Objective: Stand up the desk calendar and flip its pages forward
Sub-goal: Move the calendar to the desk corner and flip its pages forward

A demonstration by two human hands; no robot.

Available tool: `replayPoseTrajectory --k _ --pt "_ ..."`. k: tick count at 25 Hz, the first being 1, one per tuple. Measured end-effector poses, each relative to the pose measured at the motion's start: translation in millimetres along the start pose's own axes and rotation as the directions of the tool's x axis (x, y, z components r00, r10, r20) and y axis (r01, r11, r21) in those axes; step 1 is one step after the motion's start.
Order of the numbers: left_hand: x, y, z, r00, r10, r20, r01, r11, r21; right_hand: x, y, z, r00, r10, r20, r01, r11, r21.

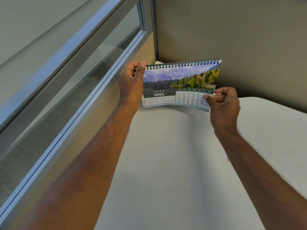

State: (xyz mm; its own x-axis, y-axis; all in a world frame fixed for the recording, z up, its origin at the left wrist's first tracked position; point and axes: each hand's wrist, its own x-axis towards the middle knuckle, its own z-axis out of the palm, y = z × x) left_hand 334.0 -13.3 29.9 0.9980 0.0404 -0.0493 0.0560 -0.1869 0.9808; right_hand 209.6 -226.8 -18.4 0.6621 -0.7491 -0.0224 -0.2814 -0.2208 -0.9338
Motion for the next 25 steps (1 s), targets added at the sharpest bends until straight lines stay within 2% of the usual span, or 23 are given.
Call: replayPoseTrajectory --k 9,12,15,17,19,22,25 --pt "0.9 0.5 -3.3 0.998 -0.048 0.027 0.049 0.998 -0.047 -8.0 -7.8 -14.4 0.997 -0.070 0.027 0.073 0.983 -0.168" --pt "0.3 2.3 -3.9 0.995 -0.091 0.040 0.096 0.986 -0.134 -12.7 -14.0 -19.8 0.996 -0.089 0.032 0.093 0.982 -0.163" --pt "3.8 7.9 -7.3 0.979 -0.183 0.086 0.199 0.947 -0.253 -12.9 -28.8 -23.6 0.994 -0.002 0.108 0.001 1.000 0.012" --pt "7.4 10.2 -11.0 0.961 -0.242 0.131 0.272 0.911 -0.310 -12.5 -45.5 -27.8 0.973 0.082 0.215 -0.124 0.974 0.189" --pt "7.8 11.4 -12.5 0.947 -0.275 0.165 0.315 0.891 -0.328 -9.4 -63.0 -34.2 0.955 0.091 0.282 -0.179 0.935 0.305" --pt "7.2 10.5 -14.3 0.949 -0.259 0.178 0.307 0.885 -0.349 2.5 -91.1 -42.1 0.947 0.074 0.312 -0.207 0.885 0.416" --pt "8.5 4.6 -18.4 0.966 -0.171 0.194 0.236 0.892 -0.387 18.1 -110.4 -45.7 0.947 0.107 0.302 -0.242 0.858 0.453"
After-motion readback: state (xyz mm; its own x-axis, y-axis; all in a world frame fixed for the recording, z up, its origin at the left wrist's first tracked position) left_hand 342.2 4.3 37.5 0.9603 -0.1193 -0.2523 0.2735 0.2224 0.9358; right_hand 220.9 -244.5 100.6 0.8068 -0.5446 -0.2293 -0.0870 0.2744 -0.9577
